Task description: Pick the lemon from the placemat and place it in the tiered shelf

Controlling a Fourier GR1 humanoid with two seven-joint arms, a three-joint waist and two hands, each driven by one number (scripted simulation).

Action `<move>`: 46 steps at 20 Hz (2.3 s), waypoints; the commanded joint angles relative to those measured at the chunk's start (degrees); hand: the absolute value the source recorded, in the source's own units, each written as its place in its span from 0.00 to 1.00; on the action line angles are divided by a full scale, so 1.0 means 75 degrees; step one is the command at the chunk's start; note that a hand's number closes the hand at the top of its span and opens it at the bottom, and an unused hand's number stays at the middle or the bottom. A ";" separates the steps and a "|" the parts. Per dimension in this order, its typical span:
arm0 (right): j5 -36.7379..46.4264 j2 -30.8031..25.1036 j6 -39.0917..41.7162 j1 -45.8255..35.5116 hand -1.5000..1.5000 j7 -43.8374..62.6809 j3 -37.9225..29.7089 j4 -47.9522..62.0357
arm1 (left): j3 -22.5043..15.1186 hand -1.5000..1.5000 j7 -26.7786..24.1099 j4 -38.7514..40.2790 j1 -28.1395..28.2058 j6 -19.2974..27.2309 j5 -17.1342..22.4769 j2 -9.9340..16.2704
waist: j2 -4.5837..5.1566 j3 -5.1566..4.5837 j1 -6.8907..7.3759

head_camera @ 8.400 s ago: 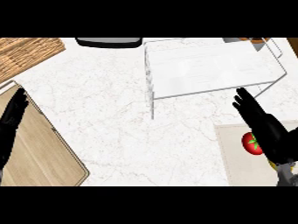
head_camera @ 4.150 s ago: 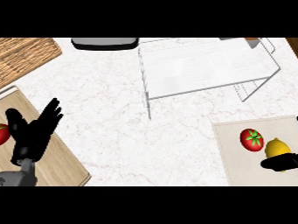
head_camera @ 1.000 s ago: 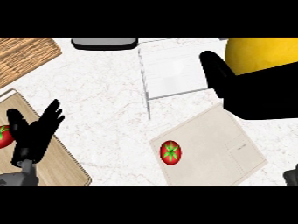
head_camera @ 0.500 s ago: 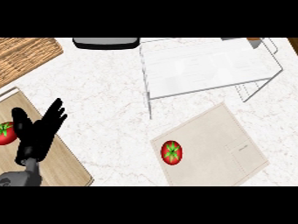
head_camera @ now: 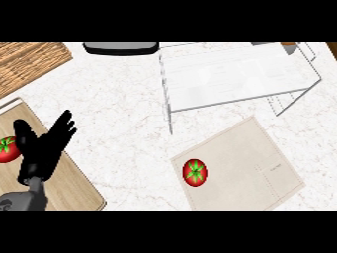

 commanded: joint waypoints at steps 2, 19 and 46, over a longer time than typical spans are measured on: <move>0.0375 0.0226 -0.0429 0.0081 1.00 -0.0540 0.0190 0.0510 | 0.0218 0.50 -0.0133 0.0874 -0.0165 -0.0230 0.0107 -0.0028 | 0.0031 -0.0057 -0.0071; 0.0711 -0.0223 -0.0777 -0.0742 1.00 -0.2661 -0.0224 0.2900 | 0.0118 0.50 -0.0249 0.0620 0.0037 -0.0140 -0.0203 -0.0318 | 0.0036 -0.0055 -0.0013; -0.0578 -0.0547 -0.3963 -0.0962 0.00 -0.1590 -0.2974 0.3239 | 0.0437 0.50 -0.0160 0.0351 0.0291 -0.0570 -0.0035 -0.0129 | 0.0038 -0.0057 -0.0044</move>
